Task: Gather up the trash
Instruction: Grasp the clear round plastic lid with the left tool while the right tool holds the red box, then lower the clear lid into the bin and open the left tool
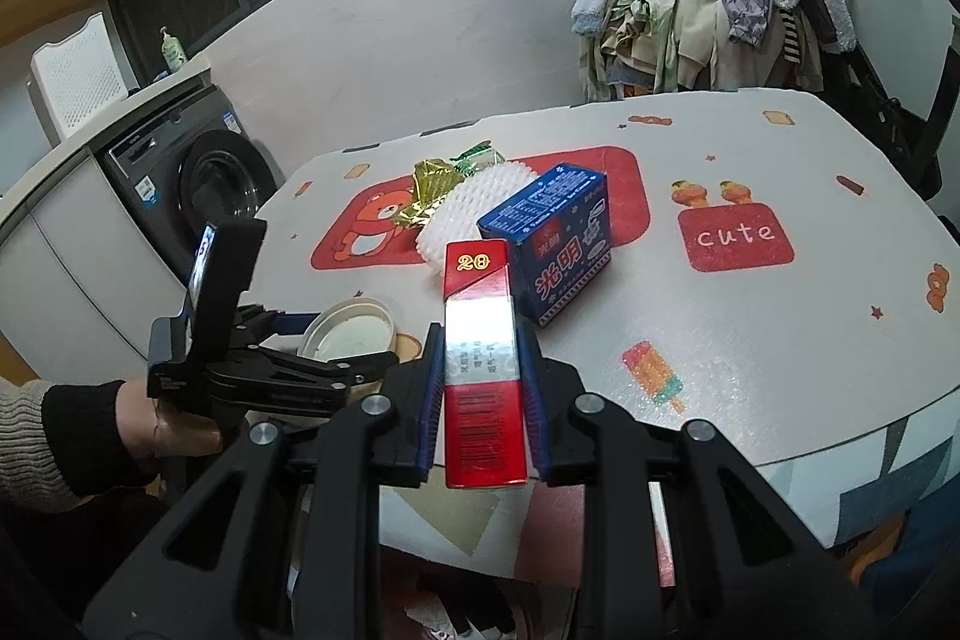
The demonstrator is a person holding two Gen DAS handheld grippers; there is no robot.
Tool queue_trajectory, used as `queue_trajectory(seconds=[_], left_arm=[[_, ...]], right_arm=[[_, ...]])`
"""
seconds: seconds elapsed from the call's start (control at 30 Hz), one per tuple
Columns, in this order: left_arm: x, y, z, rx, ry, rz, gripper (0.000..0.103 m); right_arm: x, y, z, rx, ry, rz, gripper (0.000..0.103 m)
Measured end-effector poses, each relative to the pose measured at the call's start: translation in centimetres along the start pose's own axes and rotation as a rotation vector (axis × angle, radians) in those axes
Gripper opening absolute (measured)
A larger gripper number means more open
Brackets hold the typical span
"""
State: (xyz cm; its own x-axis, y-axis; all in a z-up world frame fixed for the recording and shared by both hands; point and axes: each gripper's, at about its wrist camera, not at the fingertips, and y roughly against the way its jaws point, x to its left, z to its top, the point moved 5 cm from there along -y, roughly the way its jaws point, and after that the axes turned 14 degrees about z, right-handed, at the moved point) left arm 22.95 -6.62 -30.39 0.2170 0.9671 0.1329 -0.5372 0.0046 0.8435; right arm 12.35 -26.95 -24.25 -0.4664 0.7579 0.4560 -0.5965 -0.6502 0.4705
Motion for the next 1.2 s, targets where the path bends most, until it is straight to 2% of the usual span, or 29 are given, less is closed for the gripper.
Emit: queue_trajectory(seconds=[0.03, 0.1, 0.17, 0.37, 0.57, 0.93, 1.2], left_arm=[[-0.1, -0.1, 0.0, 0.000, -0.015, 0.016, 0.097], [0.0, -0.2, 0.0, -0.003, -0.030, 0.050, 0.087], [-0.1, 0.2, 0.0, -0.004, -0.041, 0.040, 0.085], [0.9, 1.9, -0.7, -0.014, -0.011, 0.003, 0.084], [0.6, 5.7, -2.9, -0.060, -0.034, -0.034, 0.084], [-1.4, 11.2, -9.6, -0.063, -0.024, -0.123, 0.085], [-3.2, 11.7, -15.2, -0.004, -0.061, -0.142, 0.086]], right_arm=[[0.1, 0.0, 0.0, 0.002, 0.001, 0.000, 0.027], [0.3, 0.0, -0.1, 0.003, 0.005, 0.002, 0.027], [0.4, 0.1, 0.0, 0.002, 0.012, 0.001, 0.027], [0.8, 0.6, -0.1, -0.003, 0.016, 0.006, 0.027], [1.7, 0.7, -0.7, 0.004, 0.021, 0.021, 0.027], [3.8, 1.1, -2.6, 0.024, 0.040, 0.045, 0.027], [4.5, 1.4, -4.6, 0.057, 0.038, 0.047, 0.027]])
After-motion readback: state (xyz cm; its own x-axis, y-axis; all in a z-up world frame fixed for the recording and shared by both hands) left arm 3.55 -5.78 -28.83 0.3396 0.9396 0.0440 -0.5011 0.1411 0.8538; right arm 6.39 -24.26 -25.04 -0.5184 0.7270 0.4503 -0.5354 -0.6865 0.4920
